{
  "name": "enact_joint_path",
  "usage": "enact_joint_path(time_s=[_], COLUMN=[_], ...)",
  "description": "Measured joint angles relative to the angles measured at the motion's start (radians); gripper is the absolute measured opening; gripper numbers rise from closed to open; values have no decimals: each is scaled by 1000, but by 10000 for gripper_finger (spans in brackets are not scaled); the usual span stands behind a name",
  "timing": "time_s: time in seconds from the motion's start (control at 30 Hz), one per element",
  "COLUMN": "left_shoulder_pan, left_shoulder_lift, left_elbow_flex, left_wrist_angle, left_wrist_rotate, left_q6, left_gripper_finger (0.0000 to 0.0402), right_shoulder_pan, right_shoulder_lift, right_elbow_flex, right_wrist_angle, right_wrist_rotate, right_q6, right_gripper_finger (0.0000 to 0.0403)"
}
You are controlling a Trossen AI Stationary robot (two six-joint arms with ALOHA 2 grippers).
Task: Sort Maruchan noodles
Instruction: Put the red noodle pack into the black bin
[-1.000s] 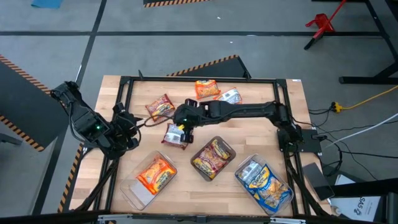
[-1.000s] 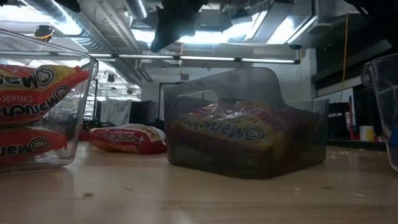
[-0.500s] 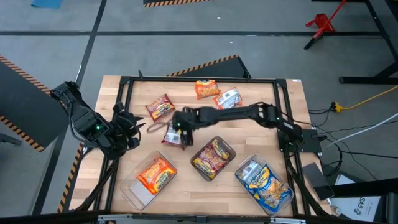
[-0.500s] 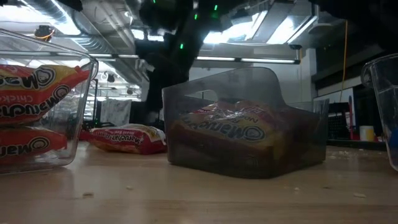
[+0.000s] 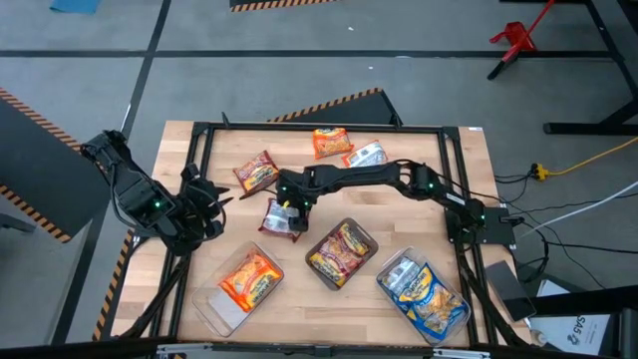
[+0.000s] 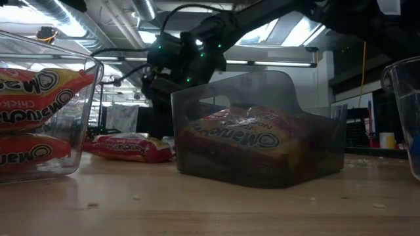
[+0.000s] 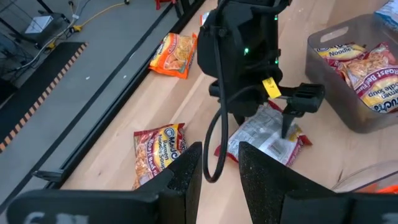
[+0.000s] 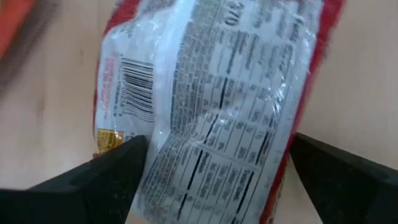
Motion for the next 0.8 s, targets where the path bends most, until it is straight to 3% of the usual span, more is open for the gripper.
enact_joint_path(time_s=[0.2, 0.57, 0.73, 0.8], left_shoulder_pan=[0, 0, 0, 0], left_shoulder_lift=[0, 0, 0, 0], left_elbow_flex=[0, 0, 0, 0], left_wrist_angle=[0, 0, 0, 0], left_wrist_rotate=[11, 26, 26, 26], left_q6=[-1, -1, -1, 0], left_gripper_finger=[99, 99, 99, 99], right_shoulder_pan=[-1, -1, 2, 2], right_shoulder_lift=[26, -13, -59, -92], right_elbow_flex=[5, -2, -6, -6], right_wrist_angle=[-1, -17, -41, -46], right_wrist_rotate=[-13, 0, 59, 87], right_q6=[28, 44, 44, 34], right_gripper_finger=[353, 102, 30, 22])
